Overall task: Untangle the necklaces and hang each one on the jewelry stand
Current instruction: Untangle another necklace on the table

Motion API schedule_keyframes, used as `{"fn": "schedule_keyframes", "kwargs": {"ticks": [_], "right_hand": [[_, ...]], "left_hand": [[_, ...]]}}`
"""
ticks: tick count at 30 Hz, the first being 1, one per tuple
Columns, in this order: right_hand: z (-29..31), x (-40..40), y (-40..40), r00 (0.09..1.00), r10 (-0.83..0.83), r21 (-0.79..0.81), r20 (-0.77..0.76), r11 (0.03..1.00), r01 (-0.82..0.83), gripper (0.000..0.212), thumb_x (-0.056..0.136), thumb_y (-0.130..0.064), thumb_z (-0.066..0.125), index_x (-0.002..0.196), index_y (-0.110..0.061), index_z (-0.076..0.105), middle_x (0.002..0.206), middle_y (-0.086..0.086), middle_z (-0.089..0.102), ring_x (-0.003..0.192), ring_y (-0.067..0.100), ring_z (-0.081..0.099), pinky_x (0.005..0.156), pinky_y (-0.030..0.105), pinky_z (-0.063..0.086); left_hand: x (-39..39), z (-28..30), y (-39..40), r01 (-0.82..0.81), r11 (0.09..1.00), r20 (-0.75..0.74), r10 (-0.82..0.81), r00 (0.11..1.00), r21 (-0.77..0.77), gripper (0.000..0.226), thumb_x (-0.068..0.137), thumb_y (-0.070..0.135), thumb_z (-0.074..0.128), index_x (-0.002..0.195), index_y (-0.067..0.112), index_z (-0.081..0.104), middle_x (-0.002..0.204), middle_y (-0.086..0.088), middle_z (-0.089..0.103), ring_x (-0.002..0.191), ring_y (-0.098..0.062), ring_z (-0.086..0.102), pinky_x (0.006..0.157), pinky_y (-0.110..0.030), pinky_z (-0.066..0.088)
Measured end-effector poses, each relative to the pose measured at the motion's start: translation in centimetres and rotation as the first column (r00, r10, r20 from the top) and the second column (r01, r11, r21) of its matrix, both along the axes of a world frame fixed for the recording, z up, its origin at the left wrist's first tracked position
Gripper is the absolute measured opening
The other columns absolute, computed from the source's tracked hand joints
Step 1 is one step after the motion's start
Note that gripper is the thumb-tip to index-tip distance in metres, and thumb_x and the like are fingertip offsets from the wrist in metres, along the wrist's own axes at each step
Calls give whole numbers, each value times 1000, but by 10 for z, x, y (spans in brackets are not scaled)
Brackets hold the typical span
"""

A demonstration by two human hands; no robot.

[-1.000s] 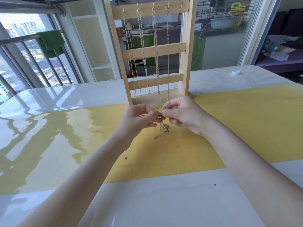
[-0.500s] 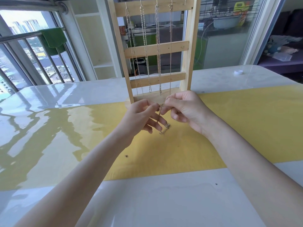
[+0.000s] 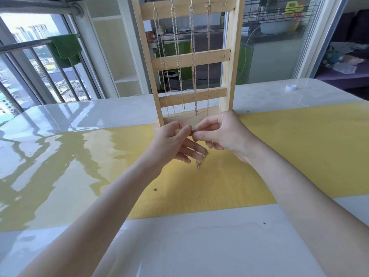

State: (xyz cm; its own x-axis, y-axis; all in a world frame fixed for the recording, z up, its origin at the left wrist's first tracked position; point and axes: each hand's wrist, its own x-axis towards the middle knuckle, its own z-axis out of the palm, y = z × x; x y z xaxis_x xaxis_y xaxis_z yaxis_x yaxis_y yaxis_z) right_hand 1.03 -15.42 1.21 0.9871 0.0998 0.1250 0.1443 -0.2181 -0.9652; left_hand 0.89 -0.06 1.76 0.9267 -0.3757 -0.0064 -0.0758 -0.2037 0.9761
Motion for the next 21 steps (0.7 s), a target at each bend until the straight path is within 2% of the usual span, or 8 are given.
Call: {"fn": "schedule_keyframes", "kwargs": {"ticks": [3, 6, 9, 12, 16, 21], "right_hand": [[1, -1, 0, 999, 19, 17, -49, 1000, -19, 4, 81, -4, 71, 80, -6, 68, 49, -6, 57, 42, 6, 44, 38, 16, 29], [3, -1, -4, 996, 69, 77, -64, 995, -64, 3, 82, -3, 69, 85, -4, 68, 56, -4, 63, 43, 5, 44, 37, 15, 29], [3, 0, -7, 996, 59, 123, -62, 991, -51, 4, 83, 0, 67, 83, -4, 67, 65, 3, 67, 44, 5, 46, 37, 15, 29], [4, 1, -11, 998, 32, 140, -49, 990, -25, 5, 83, 0, 67, 81, -5, 67, 67, 5, 68, 43, 5, 46, 36, 15, 29], [4, 2, -12, 1000, 1, 86, -11, 996, 0, 4, 82, -3, 69, 79, -7, 68, 67, 5, 67, 45, 7, 46, 38, 16, 29], [3, 2, -6, 1000, -13, 10, 27, 1000, 13, 8, 81, -6, 71, 75, -11, 70, 58, -1, 58, 51, 8, 39, 40, 17, 29]], "left_hand": [[0, 1, 3, -15, 1000, 34, 14, 999, 28, 23, 102, 23, 38, 88, 8, 48, 63, -7, 70, 52, -18, 64, 45, -20, 46], [1, 3, 5, -32, 999, 45, 31, 998, 9, 27, 103, 26, 36, 87, 8, 49, 59, -6, 66, 48, -17, 59, 45, -19, 44], [3, 5, 8, -18, 999, -34, 16, 999, -42, 26, 103, 25, 37, 91, 9, 54, 62, -6, 67, 50, -15, 59, 46, -18, 44], [5, 6, 9, 25, 999, -117, -30, 993, -47, 17, 98, 17, 48, 98, 8, 63, 67, -3, 69, 54, -10, 61, 48, -15, 45], [8, 2, 10, 38, 999, -126, -40, 991, -18, 14, 91, 20, 60, 96, 11, 70, 66, 1, 68, 53, -3, 59, 49, -12, 44], [9, -2, 8, 5, 1000, -90, -3, 996, 15, 12, 89, 20, 64, 90, 9, 67, 61, 0, 67, 47, -4, 55, 45, -13, 41]]}}
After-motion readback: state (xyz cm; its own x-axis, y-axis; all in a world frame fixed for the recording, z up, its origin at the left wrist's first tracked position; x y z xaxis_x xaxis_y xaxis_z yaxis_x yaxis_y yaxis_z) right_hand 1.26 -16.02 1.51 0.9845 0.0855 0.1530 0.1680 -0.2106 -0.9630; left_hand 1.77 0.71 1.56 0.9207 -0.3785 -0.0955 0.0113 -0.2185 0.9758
